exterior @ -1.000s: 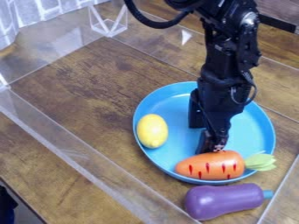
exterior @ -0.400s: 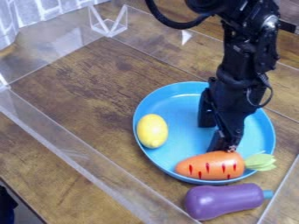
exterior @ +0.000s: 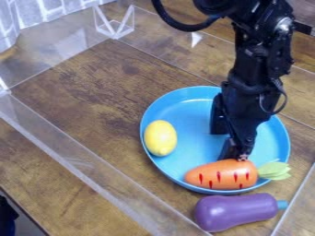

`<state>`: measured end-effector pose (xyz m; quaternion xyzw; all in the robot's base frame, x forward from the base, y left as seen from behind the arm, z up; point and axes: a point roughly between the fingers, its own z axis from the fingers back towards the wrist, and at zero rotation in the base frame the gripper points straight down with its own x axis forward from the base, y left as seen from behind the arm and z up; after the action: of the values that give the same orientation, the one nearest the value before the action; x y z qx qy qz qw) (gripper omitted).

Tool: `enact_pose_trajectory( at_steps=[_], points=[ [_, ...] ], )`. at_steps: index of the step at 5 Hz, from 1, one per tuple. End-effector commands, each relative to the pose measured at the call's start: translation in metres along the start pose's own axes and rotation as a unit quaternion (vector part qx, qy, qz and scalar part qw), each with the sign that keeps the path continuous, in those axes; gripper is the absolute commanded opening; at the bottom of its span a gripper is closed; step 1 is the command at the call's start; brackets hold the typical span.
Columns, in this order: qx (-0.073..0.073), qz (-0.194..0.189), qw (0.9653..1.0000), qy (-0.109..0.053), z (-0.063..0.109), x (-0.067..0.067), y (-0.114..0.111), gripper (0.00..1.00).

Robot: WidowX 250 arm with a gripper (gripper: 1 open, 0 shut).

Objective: Move the carrot to the left side

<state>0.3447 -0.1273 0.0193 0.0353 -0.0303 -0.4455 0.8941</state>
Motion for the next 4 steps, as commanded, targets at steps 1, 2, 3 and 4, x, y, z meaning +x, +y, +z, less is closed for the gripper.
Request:
enact_pose_trajectory(
  at_steps=[1, 2, 3, 4],
  points=[
    [-0.014, -0.036, 0.9993, -0.001, -0.008, 0.000, -0.023, 1.00],
    [-0.016, -0.013, 0.9997, -0.009, -0.003, 0.011, -0.025, 1.00],
    [-0.018, 0.008, 0.9997, -0.016, 0.001, 0.021, -0.027, 1.00],
    [-0.020, 0.018, 0.9994, -0.023, -0.002, 0.020, -0.025, 1.00]
  ],
)
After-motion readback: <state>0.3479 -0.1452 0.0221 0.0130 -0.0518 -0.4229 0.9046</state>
